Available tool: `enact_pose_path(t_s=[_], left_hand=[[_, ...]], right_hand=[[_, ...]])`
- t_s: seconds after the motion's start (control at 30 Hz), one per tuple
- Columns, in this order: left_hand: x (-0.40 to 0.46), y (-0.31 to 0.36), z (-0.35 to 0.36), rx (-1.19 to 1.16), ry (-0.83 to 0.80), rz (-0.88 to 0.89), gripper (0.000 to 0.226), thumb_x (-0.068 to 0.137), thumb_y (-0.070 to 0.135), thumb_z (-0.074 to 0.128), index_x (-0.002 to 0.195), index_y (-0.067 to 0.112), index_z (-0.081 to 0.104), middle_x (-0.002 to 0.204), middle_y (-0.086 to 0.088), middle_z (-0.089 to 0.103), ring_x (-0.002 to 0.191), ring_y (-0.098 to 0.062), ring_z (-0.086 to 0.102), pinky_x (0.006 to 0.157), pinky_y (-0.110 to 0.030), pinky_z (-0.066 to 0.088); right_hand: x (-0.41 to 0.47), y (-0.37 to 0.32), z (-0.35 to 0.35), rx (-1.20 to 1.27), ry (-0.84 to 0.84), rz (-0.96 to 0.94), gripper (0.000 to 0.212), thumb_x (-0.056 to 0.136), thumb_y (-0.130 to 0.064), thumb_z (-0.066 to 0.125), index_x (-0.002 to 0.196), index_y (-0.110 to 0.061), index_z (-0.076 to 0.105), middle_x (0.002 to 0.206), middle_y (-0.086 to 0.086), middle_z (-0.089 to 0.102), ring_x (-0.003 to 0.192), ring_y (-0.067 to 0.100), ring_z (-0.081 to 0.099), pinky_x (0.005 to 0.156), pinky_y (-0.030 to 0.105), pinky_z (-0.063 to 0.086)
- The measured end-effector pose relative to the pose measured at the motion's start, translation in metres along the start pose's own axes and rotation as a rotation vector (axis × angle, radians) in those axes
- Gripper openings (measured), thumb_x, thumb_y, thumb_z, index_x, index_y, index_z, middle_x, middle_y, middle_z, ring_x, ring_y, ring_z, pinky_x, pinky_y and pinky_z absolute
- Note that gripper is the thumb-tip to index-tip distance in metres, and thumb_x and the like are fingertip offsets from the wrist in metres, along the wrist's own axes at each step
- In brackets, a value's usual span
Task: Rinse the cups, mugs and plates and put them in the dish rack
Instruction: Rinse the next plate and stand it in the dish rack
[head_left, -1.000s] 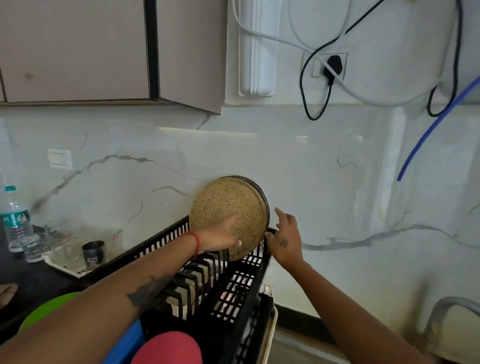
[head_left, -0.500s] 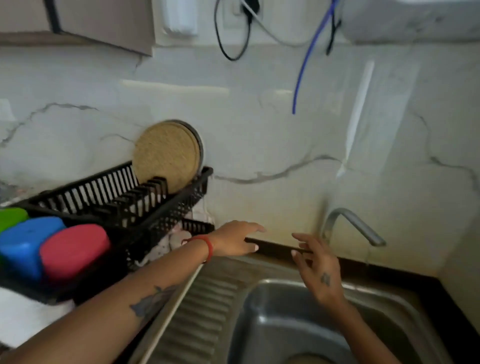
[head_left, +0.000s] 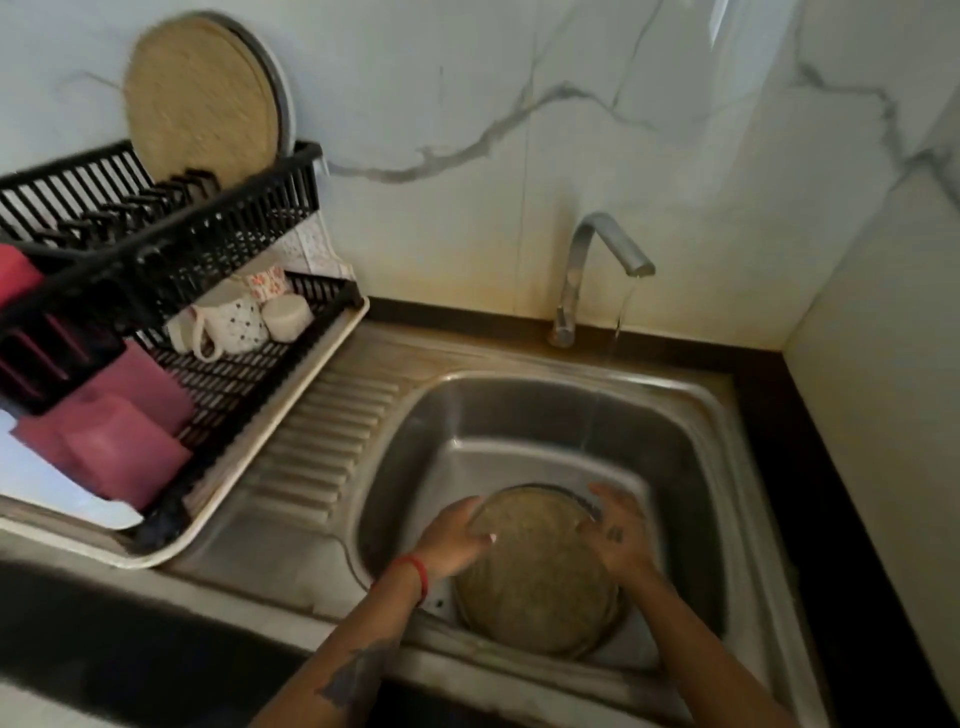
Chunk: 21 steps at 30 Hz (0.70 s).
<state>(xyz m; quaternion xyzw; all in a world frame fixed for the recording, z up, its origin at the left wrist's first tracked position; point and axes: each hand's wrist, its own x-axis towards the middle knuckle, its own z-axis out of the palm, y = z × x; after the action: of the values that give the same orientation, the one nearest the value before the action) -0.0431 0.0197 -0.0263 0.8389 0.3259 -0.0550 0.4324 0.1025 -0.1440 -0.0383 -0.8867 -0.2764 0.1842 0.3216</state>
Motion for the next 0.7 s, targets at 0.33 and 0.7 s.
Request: enact_pose_path(t_s=[0.33,0.7], left_hand=[[-0.003,-0.015,0.020,-0.273,-0.299,-0.510,0.077,0.092,0.041,0.059,0.152,0.018,0.017,0.150,-0.013,0.034,0.128,-0.035,0.045,0.083,-0.038,0.048],[0.001,-0.015,0.009,-0.724,-0.380,-0.505,0.095,0.069,0.058,0.065,0.147,0.021,0.028,0.132,-0.013,0.052,0.127,-0.033,0.043,0.099,-0.053,0.036]], right_hand=[[-0.006,0.043,0.030,-0.013,-0.201,0.319,0.074,0.085,-0.019,0.068,0.148,-0.009,0.030,0.152,0.013,0.031,0.136,0.029,0.035,0.111,0.031,0.030],[-0.008,0.016,0.018,0.438,-0.022,0.364,0.037,0.080,-0.011,0.073,0.116,-0.010,0.065,0.115,0.011,0.065,0.098,0.025,0.062,0.091,0.032,0.050]])
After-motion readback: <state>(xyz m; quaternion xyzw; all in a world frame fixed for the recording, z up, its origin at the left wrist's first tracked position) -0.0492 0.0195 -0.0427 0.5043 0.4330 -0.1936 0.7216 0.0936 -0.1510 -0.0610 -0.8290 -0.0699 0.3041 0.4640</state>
